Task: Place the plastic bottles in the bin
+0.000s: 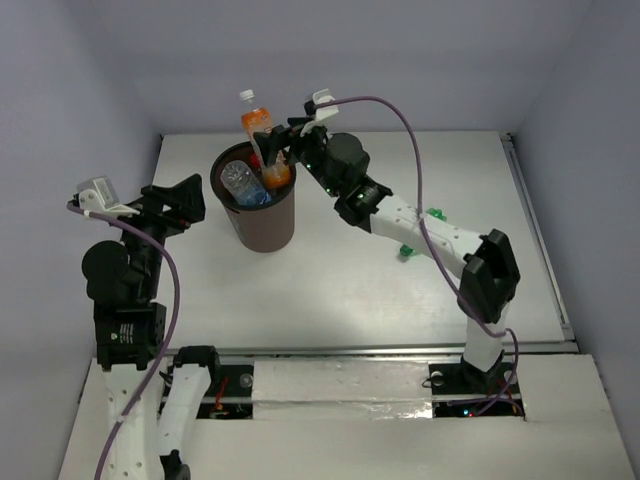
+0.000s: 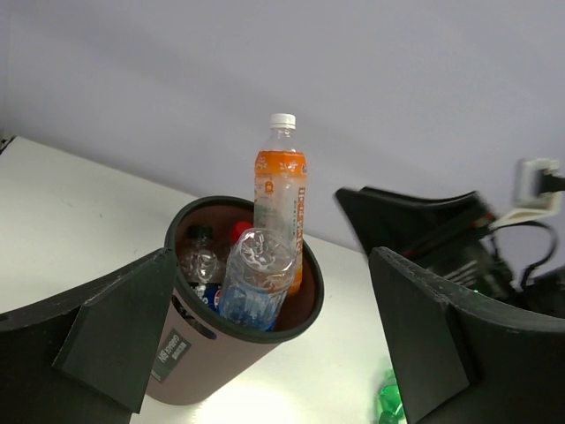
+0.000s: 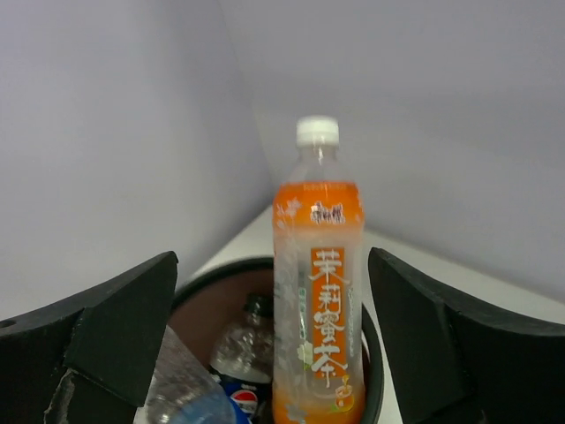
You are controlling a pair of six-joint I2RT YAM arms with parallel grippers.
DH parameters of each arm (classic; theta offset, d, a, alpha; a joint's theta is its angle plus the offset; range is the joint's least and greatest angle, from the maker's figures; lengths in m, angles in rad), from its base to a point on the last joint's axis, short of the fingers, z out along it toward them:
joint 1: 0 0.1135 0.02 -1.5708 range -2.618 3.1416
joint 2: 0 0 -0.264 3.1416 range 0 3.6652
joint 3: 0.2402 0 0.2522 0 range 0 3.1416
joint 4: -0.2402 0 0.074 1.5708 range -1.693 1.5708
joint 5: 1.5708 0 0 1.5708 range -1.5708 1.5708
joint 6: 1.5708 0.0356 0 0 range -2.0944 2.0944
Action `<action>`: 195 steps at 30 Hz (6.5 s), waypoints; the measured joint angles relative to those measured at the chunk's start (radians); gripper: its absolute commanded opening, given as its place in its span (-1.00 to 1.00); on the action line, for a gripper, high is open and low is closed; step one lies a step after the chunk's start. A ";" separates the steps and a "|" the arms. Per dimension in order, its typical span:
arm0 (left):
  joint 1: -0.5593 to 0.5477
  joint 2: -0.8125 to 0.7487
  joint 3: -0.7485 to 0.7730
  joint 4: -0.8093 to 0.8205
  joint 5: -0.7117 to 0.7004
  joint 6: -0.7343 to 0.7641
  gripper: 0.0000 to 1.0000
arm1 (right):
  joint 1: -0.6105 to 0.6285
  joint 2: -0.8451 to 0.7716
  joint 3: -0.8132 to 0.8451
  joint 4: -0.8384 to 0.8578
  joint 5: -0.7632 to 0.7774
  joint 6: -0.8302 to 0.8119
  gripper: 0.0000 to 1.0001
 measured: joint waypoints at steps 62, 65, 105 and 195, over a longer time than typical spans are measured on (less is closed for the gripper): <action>-0.130 -0.336 0.001 -0.205 0.189 0.031 -0.42 | -0.697 0.027 -0.251 -1.115 0.048 0.406 0.55; -0.130 -0.336 0.004 -0.209 0.182 0.036 -0.42 | -0.697 0.054 -0.235 -1.142 0.035 0.393 0.38; -0.142 -0.256 -0.009 -0.240 0.014 0.100 -0.41 | -0.026 0.202 0.637 -0.276 0.195 0.079 -0.05; -0.142 -0.243 -0.052 -0.222 0.006 0.112 0.98 | 0.038 -0.807 -0.486 -0.227 0.328 0.140 1.00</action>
